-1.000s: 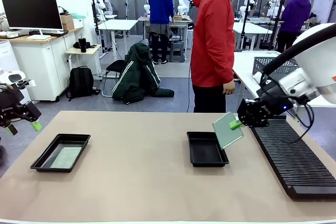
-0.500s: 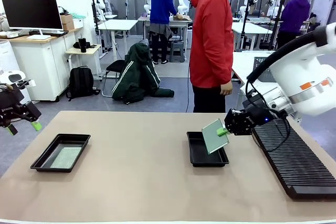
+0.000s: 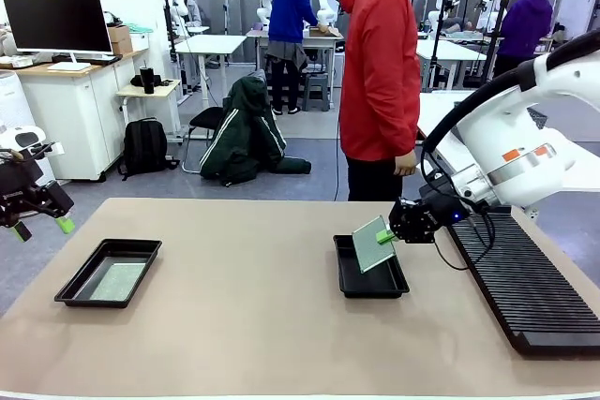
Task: Inspect and transfer BCBs to ESD trays.
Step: Pick up the Blank PCB from the PCB Rack and place it in the right ESD tray.
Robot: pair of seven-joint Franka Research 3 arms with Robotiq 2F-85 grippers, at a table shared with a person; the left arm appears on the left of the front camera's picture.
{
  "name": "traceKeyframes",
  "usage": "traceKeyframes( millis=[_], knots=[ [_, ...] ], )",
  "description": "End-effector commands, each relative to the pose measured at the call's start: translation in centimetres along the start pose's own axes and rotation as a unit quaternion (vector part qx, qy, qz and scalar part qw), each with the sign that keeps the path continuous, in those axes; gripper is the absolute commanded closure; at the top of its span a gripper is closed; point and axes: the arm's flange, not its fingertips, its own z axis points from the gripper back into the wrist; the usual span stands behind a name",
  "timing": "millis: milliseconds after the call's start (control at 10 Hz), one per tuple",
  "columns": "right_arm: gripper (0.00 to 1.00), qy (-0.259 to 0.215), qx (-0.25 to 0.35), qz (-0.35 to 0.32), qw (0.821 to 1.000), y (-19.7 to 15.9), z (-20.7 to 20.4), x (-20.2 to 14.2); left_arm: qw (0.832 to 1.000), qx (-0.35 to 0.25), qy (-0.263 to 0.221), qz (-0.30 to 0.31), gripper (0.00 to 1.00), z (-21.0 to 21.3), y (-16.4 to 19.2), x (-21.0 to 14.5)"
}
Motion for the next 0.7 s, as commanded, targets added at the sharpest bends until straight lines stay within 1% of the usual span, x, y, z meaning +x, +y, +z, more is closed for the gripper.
traceKeyframes(
  millis=[0,600],
  knots=[
    [0.98,-0.02,0.001,0.001,1.0,-0.3,-1.3,0.9,1.0,0.0,-0.006,-0.002,0.0,-0.1,0.1,-0.1],
    [0.98,-0.007,-0.01,-0.019,1.0,-1.2,-3.5,1.1,1.0,0.0,-0.006,-0.002,0.0,-0.1,0.1,-0.1]
  ],
)
